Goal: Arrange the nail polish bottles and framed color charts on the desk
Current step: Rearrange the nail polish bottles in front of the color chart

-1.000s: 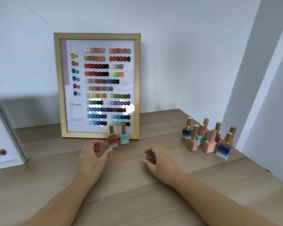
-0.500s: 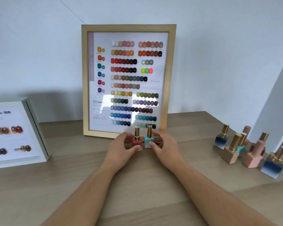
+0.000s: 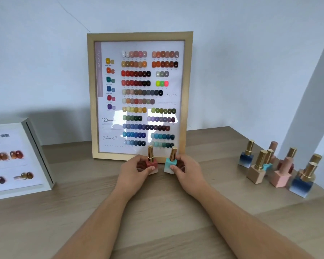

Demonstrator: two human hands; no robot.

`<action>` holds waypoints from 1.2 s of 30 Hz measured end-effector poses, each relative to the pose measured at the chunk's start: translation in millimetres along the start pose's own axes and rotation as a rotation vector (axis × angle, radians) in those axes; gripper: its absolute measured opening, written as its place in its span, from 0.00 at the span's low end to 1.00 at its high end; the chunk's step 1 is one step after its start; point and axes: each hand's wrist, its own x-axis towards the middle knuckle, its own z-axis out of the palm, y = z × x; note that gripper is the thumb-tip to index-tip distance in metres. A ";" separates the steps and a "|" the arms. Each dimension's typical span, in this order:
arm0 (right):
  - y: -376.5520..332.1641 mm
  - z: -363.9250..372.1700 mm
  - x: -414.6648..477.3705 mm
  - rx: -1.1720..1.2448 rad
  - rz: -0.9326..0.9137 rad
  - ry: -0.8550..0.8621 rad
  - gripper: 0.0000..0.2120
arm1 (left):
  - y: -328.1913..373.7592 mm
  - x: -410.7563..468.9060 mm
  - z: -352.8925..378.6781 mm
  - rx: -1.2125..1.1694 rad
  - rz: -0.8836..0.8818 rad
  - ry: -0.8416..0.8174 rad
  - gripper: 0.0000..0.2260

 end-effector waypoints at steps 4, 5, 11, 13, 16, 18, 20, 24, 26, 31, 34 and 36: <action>9.8 -30.8 -33.5 0.029 0.024 -0.006 0.14 | 8.8 -16.0 -2.2 -0.010 0.013 -0.030 0.08; 13.3 -42.2 -42.9 0.024 0.030 -0.007 0.14 | 12.9 -21.7 -0.8 -0.021 0.017 -0.041 0.08; 41.4 -117.9 -100.7 -0.046 0.085 0.085 0.11 | 49.3 -58.9 33.6 -0.097 0.114 -0.128 0.11; 54.7 -143.2 -117.7 -0.081 0.126 0.125 0.10 | 63.4 -67.2 53.4 -0.112 0.143 -0.178 0.11; 75.5 -175.7 -137.5 -0.138 0.199 0.160 0.10 | 85.7 -75.0 86.9 -0.132 0.171 -0.244 0.12; 88.1 -194.7 -148.1 -0.138 0.228 0.208 0.10 | 102.3 -79.0 111.3 -0.133 0.178 -0.305 0.11; 98.4 -210.7 -155.8 -0.132 0.237 0.263 0.10 | 117.6 -81.2 134.1 -0.137 0.193 -0.356 0.09; 119.3 -237.1 -162.0 -0.156 0.309 0.342 0.09 | 144.1 -81.7 171.7 -0.132 0.229 -0.403 0.08; 128.6 -247.2 -158.9 -0.150 0.367 0.381 0.12 | 153.7 -80.2 185.7 -0.115 0.245 -0.406 0.07; 134.5 -255.0 -146.3 -0.172 0.409 0.364 0.13 | 168.9 -74.7 208.8 -0.109 0.261 -0.379 0.07; 135.5 -253.6 -143.0 -0.192 0.396 0.352 0.14 | 171.2 -71.7 218.4 -0.091 0.264 -0.397 0.07; 135.9 -253.0 -142.8 -0.213 0.366 0.348 0.14 | 171.3 -70.0 222.7 -0.070 0.267 -0.405 0.08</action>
